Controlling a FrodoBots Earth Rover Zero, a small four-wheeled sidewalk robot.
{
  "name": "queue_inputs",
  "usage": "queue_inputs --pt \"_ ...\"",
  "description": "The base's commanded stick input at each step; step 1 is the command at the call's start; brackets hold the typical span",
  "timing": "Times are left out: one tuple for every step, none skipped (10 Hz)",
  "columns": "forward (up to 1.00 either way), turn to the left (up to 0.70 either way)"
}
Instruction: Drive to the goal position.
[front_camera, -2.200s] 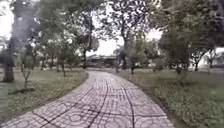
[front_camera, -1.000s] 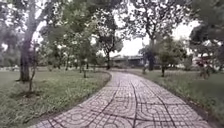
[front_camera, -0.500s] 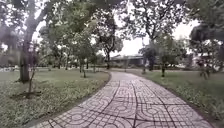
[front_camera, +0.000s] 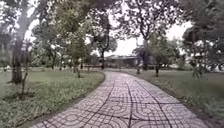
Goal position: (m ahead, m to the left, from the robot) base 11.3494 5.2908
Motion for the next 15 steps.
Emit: queue_inputs --pt "1.0 0.0" --pt "1.0 0.0" --pt "1.0 0.0" --pt "1.0 0.0" --pt "1.0 0.0" --pt "1.0 0.0" --pt "1.0 0.0" --pt "1.0 0.0" --pt "1.0 0.0" --pt "1.0 0.0" --pt "1.0 0.0" --pt "1.0 0.0" --pt "1.0 0.0" --pt "1.0 0.0" --pt "1.0 0.0"
